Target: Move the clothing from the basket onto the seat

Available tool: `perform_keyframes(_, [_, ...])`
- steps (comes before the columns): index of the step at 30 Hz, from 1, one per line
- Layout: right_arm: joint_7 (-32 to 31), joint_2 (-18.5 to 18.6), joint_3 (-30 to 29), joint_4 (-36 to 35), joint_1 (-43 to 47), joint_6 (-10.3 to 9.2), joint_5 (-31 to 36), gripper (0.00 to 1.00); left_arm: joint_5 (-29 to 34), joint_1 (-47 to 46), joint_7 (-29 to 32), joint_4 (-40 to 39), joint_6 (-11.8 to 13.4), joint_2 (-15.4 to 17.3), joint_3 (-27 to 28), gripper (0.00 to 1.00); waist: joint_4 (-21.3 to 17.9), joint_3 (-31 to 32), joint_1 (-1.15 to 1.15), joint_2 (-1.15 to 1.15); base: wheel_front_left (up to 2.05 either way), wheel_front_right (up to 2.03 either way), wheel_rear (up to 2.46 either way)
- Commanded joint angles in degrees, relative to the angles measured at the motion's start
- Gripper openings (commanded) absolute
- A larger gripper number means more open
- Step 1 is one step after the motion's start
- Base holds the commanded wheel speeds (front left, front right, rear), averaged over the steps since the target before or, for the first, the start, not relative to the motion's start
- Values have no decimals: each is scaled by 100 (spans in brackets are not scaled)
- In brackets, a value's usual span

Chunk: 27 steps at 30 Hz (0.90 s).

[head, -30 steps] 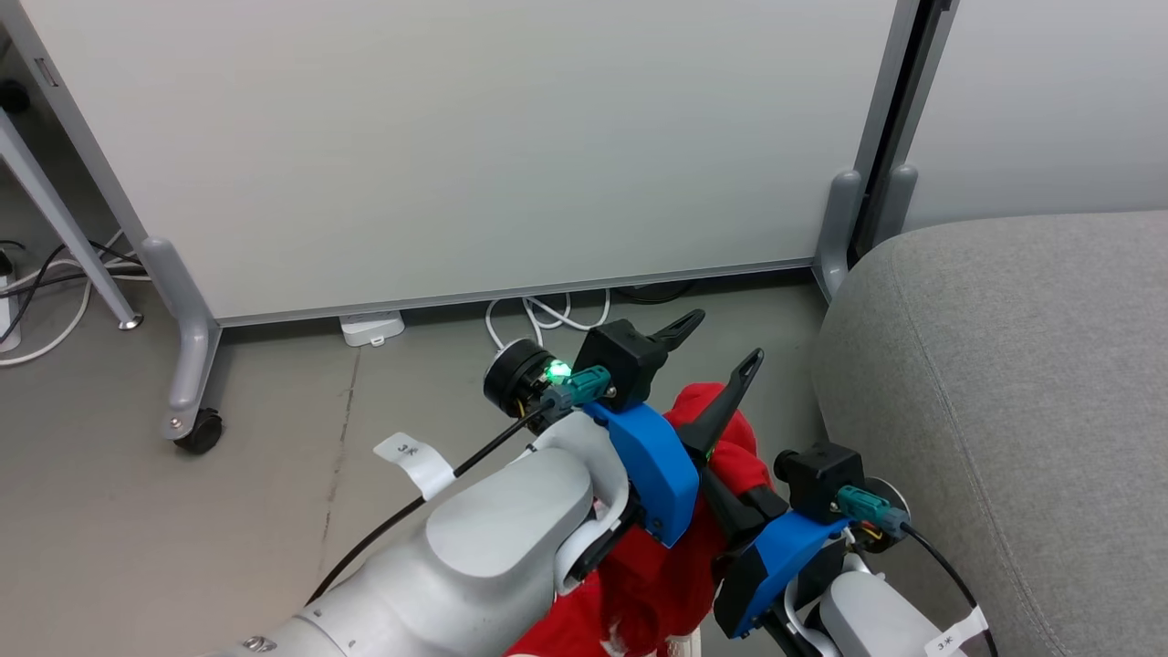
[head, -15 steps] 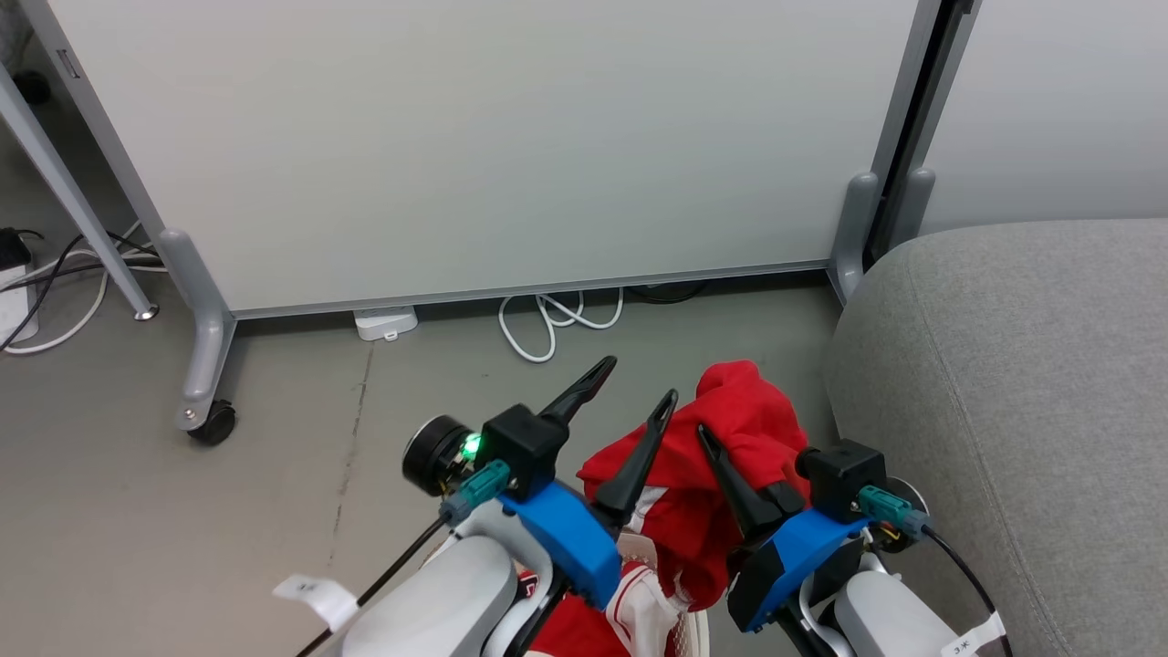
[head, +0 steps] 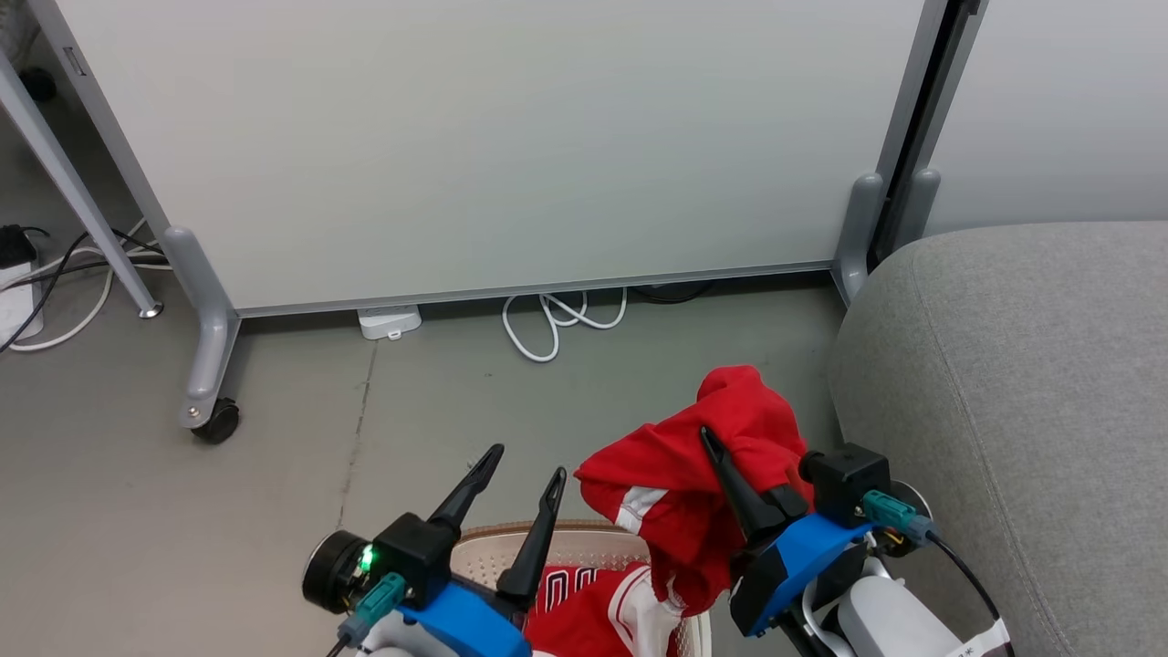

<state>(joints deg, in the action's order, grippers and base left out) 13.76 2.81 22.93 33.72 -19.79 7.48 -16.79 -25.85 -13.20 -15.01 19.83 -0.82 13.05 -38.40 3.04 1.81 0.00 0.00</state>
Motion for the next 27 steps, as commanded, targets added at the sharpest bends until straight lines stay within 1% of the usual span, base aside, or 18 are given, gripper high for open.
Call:
perform_keyframes(1, [9,15,-18,-37,62,3,-1,0,55,130,-24,-46,-11,7,93,100,3,1,0,0,0,0,0])
perform_keyframes(6, [3,15,-41,-68,95,3,18,0,316,520,-25,-216,-139,-40,532,100,10,3,0,0,0,0,0])
perform_keyframes(9, [1,15,-55,-84,115,3,38,0,494,696,-25,-301,-220,-122,738,100,21,12,0,0,0,0,0])
perform_keyframes(17, [-27,15,-102,-113,131,3,61,0,815,867,-25,-329,-421,-330,1096,100,-9,6,0,0,0,0,0])
perform_keyframes(22, [-33,15,-147,-126,112,3,72,0,956,891,-25,-287,-522,-448,1165,100,-178,-27,0,0,0,0,0])
perform_keyframes(27, [-34,15,-208,-148,87,3,120,0,1055,885,-25,-277,-600,-545,1215,100,-475,-77,0,0,0,0,0])
